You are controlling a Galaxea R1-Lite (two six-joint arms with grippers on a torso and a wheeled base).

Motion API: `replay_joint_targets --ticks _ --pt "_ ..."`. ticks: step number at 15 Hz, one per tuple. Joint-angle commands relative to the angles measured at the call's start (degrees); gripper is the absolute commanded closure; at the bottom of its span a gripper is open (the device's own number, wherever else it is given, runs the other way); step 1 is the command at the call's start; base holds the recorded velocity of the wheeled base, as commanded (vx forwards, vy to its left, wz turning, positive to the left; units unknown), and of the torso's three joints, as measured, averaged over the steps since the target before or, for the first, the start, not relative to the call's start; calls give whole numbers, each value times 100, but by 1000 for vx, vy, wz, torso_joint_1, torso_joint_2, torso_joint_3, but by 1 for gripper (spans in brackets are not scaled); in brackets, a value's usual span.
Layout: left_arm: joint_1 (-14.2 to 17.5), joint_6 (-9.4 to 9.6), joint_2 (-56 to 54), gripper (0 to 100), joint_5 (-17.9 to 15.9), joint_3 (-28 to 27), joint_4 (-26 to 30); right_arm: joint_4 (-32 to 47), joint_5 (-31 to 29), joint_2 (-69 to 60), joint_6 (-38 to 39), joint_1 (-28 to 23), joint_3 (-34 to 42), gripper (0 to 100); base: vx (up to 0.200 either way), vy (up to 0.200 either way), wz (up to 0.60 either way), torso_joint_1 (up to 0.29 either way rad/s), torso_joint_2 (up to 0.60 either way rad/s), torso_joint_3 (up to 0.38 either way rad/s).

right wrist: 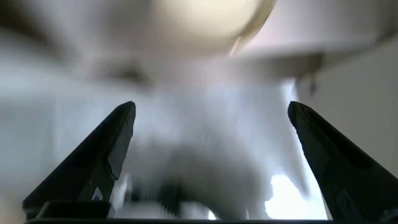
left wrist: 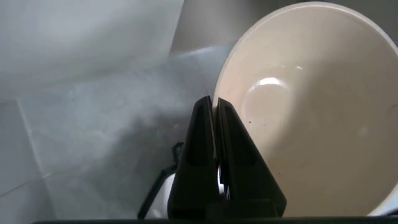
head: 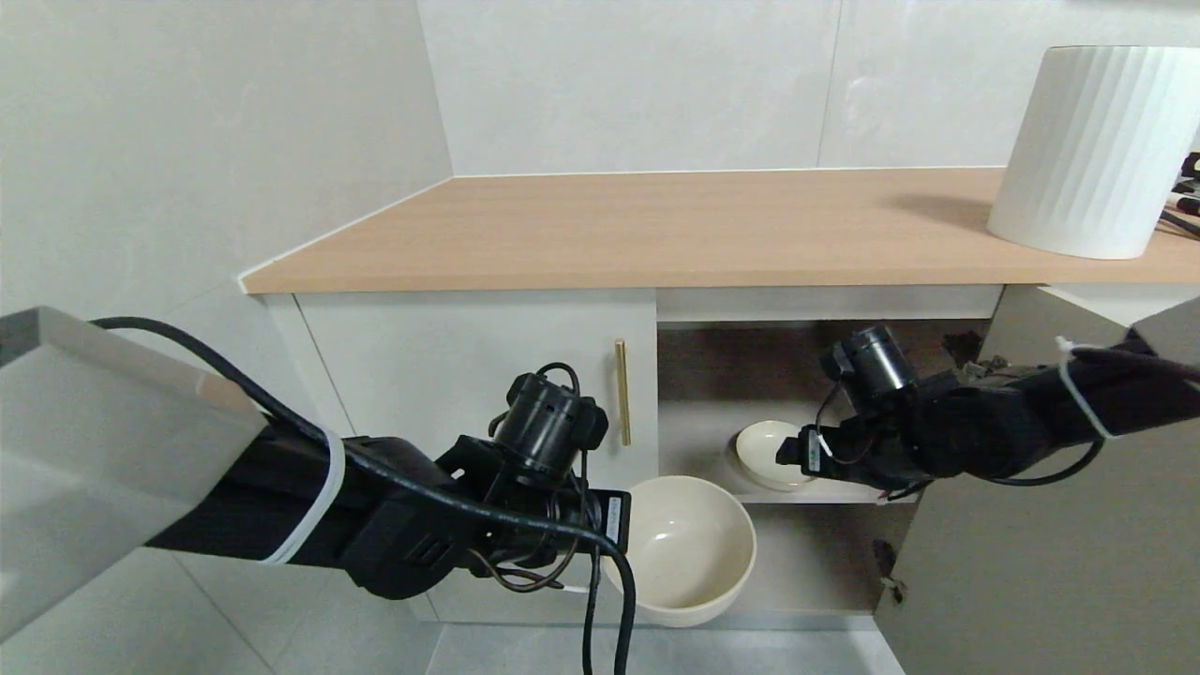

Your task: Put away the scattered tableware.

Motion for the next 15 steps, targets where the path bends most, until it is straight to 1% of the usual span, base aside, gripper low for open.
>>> replay_joint_targets --ticks 1,3,5,6,8,15 --pt "-119 -1 200 100 78 -12 -10 916 363 -1378 -2 717 209 0 0 0 0 0 0 0" --pt "-207 -1 200 100 114 14 -151 1347 609 -1457 7 1051 201 0 0 0 0 0 0 0" --pt "-242 -1 174 100 245 23 -204 1391 671 -1299 7 1341 271 0 0 0 0 0 0 0" --pt "-259 -1 156 100 289 23 -204 1391 644 -1141 16 1402 297 0 0 0 0 0 0 0" --pt "-312 -1 86 100 386 41 -204 1382 653 -851 16 1411 280 0 0 0 0 0 0 0" --pt "-400 -10 33 100 421 49 -204 1232 644 -359 148 1402 174 0 0 0 0 0 0 0"
